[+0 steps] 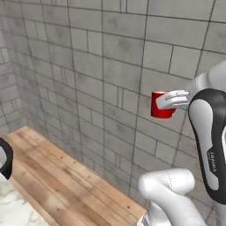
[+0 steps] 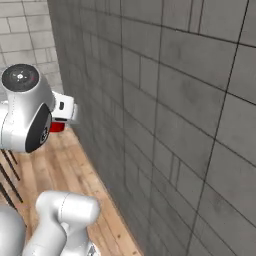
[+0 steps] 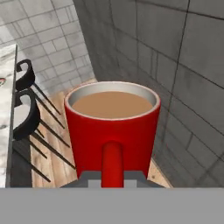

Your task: Pick the cup of tea, navigate to the dining table, and place it on the saucer.

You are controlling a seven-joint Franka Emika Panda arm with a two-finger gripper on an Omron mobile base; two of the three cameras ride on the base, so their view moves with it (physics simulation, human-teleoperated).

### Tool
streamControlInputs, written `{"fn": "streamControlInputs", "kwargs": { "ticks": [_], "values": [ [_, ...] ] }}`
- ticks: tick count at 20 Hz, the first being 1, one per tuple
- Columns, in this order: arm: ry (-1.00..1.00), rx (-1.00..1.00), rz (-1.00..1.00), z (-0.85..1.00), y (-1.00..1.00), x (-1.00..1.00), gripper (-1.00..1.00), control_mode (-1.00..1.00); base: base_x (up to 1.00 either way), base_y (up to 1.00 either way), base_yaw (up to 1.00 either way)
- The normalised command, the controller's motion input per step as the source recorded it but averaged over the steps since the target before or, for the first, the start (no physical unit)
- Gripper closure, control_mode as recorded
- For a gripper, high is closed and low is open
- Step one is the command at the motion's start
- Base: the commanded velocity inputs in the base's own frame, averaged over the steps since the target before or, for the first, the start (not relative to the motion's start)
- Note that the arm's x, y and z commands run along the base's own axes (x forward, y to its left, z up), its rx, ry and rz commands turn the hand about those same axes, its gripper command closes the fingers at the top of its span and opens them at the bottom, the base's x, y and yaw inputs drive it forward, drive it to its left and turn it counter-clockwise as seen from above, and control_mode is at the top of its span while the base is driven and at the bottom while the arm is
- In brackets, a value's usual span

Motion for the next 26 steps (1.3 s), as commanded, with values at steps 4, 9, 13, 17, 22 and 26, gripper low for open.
{"fn": "streamControlInputs", "kwargs": {
  "ticks": [4,9,13,17,22,26],
  "values": [
    [0.0,0.0,0.0,0.0,0.0,0.0,1.0,1.0,1.0,0.0,0.77],
    [0.0,0.0,0.0,0.0,0.0,0.0,1.0,1.0,1.0,0.0,0.72],
    [0.0,0.0,0.0,0.0,0.0,0.0,1.0,1.0,1.0,-0.01,0.66],
    [0.0,0.0,0.0,0.0,0.0,0.0,1.0,1.0,1.0,-0.21,0.58],
    [0.0,0.0,0.0,0.0,0.0,0.0,1.0,1.0,1.0,-0.34,0.61],
    [0.0,0.0,0.0,0.0,0.0,0.0,1.0,1.0,1.0,-0.41,0.62]
  ]
}}
